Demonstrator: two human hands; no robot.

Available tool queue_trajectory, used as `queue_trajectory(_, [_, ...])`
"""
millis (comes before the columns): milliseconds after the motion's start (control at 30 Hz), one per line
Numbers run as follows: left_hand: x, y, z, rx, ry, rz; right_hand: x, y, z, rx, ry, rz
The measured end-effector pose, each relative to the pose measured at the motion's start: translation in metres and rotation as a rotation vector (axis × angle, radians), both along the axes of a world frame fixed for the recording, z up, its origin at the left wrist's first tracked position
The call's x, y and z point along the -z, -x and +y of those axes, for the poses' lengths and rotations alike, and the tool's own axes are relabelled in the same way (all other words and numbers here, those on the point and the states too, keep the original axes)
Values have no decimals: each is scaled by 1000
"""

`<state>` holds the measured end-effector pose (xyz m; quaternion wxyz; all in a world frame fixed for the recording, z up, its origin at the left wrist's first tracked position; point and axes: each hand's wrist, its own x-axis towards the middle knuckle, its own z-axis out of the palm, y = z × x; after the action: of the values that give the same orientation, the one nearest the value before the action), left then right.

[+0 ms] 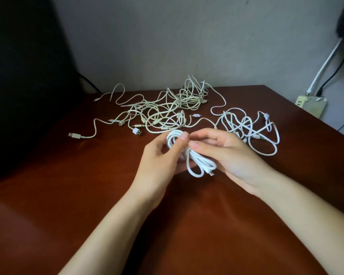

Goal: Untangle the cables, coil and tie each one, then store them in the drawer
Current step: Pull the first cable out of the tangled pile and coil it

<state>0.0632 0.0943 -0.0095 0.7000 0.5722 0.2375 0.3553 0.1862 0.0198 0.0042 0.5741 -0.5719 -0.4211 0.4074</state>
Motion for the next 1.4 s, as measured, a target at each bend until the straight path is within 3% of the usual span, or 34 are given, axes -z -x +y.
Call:
queue_trajectory(167, [-11,2,3,87,276,-123,-4,-6,1,21,5,197])
queue_trajectory(467, [-12,4,9,33,297,-176,-7,-9,3,23,95,349])
queue_trajectory(600, [-9,4,12,-70,228,-171,-10,-10,0,29,96,121])
queue_trajectory(767, [-4,2,9,-84,212,-163,-2,-6,-1,143,13,-489])
queue_trajectory(1067, [-4,1,10,-45,217,-167,6,-8,-2,212,-127,-815])
queue_trajectory(1167, [-5,2,10,-1,217,-187,4,-8,-4,228,-182,-819])
queue_trajectory(1400, [-8,5,10,-18,229,-183,12,-3,1,78,-247,-526])
